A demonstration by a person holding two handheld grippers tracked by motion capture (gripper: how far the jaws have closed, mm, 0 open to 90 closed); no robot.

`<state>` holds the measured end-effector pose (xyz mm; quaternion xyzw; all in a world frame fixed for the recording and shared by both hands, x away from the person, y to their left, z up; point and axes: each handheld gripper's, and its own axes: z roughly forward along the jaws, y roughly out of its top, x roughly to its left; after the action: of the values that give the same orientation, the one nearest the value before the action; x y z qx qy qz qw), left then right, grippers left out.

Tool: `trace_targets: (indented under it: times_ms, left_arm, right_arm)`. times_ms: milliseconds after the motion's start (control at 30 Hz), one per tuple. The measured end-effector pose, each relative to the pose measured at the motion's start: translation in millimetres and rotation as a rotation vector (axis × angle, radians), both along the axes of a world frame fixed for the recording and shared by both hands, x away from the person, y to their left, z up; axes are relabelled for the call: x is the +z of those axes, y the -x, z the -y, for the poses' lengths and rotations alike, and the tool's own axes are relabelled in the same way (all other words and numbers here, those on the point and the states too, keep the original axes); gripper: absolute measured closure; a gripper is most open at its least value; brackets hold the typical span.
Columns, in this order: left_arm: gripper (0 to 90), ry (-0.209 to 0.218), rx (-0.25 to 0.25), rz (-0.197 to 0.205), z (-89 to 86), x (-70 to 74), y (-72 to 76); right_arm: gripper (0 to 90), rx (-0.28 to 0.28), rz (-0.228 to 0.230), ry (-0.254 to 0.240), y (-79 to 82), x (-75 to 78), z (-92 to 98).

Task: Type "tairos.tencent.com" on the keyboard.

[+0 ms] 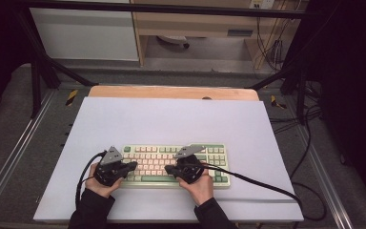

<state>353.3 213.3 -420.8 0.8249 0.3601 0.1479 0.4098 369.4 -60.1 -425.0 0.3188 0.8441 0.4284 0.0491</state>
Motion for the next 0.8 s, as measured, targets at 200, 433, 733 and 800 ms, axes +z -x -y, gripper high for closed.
trace_targets:
  times_ms: [200, 433, 733, 800]
  left_arm:
    - [90.0, 0.001, 0.002, 0.001, -0.3, 0.0, -0.2]
    - [90.0, 0.000, 0.002, 0.001, 0.0, -0.1, -0.3]
    - [90.0, 0.002, 0.001, 0.001, -0.2, 0.1, -0.2]
    - [90.0, 0.001, 0.001, 0.002, 0.0, 0.2, 0.0]
  right_arm:
    - [90.0, 0.010, -0.006, 0.013, -0.3, -4.2, -6.0]
    - [90.0, 0.013, -0.005, 0.025, -0.6, -7.3, -6.9]
    - [90.0, 0.014, 0.012, 0.019, 0.0, 0.4, -2.5]
    - [90.0, 0.013, 0.020, 0.025, 0.7, 3.5, -0.2]
